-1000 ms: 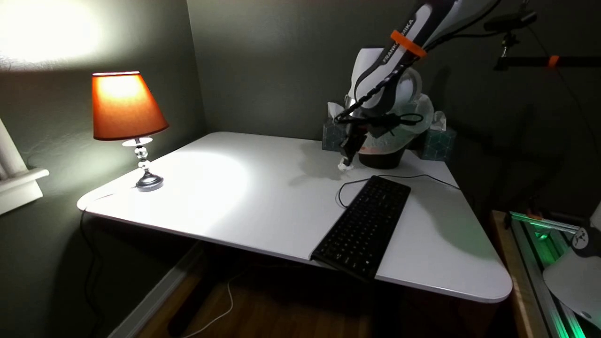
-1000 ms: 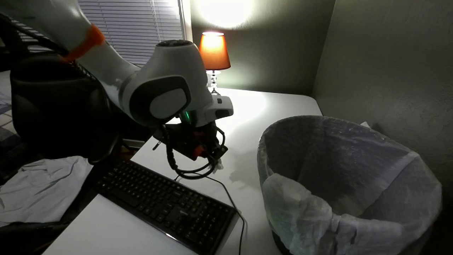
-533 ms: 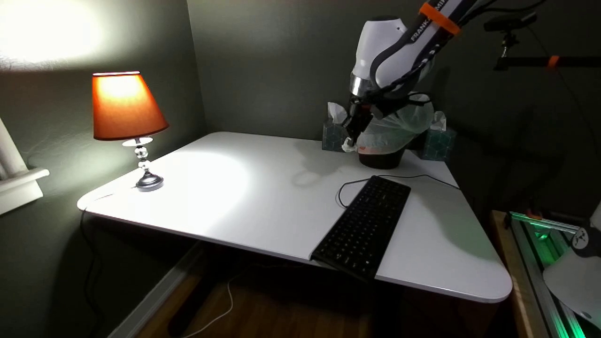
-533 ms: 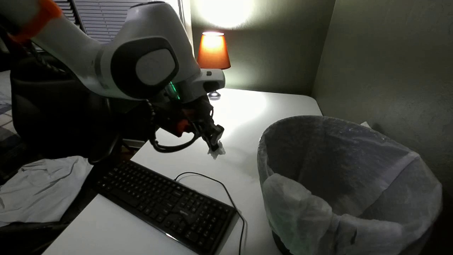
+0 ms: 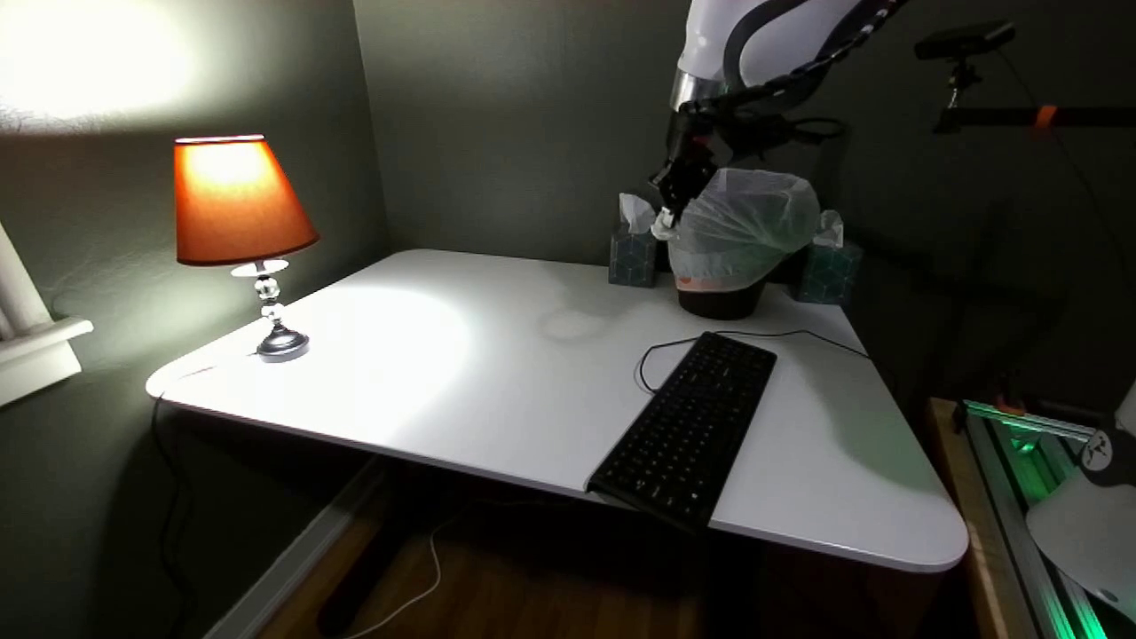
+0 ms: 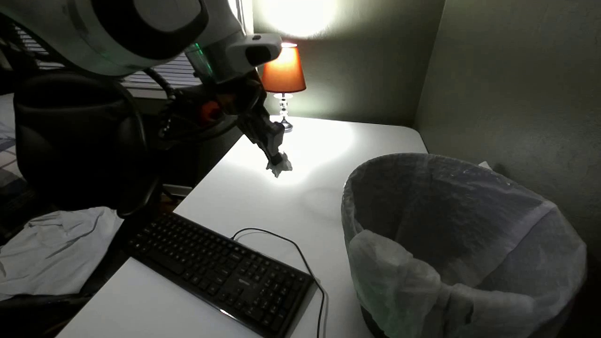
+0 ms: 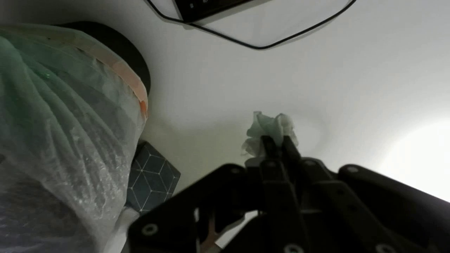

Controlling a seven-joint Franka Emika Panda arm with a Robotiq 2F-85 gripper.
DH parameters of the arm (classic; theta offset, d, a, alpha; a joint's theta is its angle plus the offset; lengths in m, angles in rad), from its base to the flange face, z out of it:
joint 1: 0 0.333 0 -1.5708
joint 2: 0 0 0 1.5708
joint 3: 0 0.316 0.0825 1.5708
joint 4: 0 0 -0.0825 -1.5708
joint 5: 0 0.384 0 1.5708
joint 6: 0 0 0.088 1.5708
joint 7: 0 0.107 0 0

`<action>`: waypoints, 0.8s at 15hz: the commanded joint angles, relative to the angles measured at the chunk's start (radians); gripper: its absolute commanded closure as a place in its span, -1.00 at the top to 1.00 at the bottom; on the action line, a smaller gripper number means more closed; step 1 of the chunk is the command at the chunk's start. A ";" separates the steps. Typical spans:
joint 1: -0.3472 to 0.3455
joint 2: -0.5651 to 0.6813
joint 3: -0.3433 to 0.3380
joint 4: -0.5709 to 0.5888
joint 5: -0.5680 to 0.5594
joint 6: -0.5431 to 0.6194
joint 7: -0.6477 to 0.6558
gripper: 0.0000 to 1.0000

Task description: Pick up the white tissue and put it in the black bin

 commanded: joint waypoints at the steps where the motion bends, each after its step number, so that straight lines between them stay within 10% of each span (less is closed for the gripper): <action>1: -0.061 -0.119 0.047 -0.039 -0.028 -0.052 0.074 -0.97; 12: -0.165 -0.203 0.067 -0.011 0.060 -0.031 0.035 -0.87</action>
